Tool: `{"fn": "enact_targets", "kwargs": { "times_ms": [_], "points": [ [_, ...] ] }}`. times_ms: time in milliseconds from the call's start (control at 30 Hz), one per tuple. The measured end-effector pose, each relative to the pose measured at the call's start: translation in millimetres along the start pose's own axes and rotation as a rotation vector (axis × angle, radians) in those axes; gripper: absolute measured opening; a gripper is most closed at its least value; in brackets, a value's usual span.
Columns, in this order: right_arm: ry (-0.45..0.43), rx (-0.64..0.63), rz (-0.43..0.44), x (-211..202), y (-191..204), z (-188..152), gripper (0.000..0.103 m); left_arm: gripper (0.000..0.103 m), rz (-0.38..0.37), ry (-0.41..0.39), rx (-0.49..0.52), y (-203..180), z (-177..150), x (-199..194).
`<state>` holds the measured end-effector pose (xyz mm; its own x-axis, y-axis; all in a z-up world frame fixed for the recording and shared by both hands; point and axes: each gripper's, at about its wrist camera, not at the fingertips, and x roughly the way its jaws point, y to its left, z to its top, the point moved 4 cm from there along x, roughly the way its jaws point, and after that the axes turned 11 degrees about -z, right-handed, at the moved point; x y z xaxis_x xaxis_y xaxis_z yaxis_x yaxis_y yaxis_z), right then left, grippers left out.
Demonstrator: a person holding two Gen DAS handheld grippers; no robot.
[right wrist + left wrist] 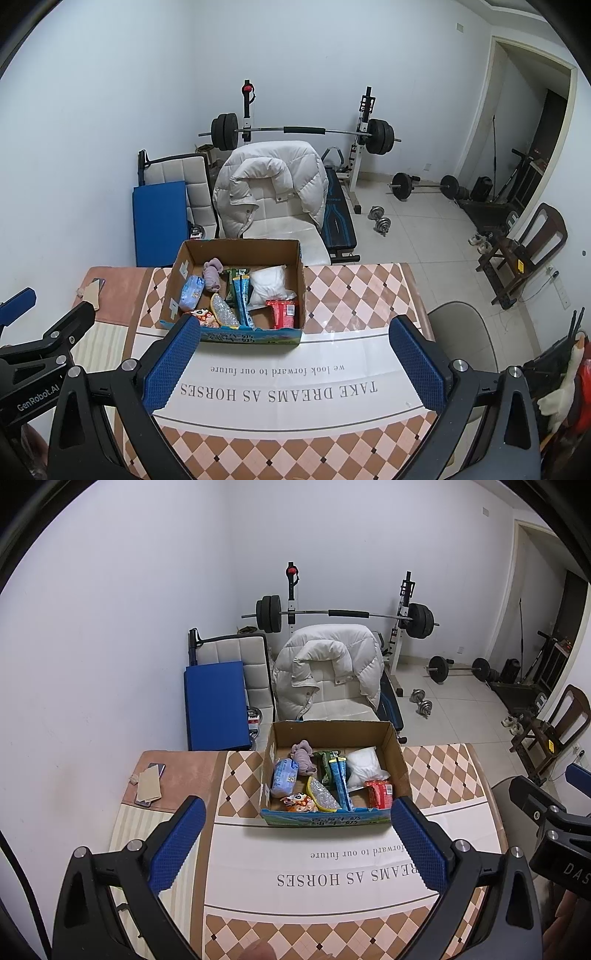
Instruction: Organize soft objects
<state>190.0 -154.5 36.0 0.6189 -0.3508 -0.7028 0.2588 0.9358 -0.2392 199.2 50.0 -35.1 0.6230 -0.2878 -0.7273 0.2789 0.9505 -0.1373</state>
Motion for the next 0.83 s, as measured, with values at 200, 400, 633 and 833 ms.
{"fn": "enact_targets", "kwargs": {
  "times_ms": [200,400,633,833],
  "points": [
    [0.001,0.003,0.001,-0.1,-0.5,-0.6,0.103,0.103,0.001,-0.002,-0.001,-0.4,0.3,0.0],
    [0.0,0.001,0.0,0.0,-1.0,-0.5,0.103,0.103,-0.001,-0.001,0.006,0.7,0.2,-0.8],
    [0.002,0.005,0.001,-0.2,-0.5,0.7,0.103,0.103,-0.014,-0.004,0.003,5.1,1.3,-2.2],
    [0.0,0.004,0.002,-0.1,-1.1,0.6,0.103,0.103,-0.015,-0.028,0.011,6.8,3.4,-7.2]
  ]
}}
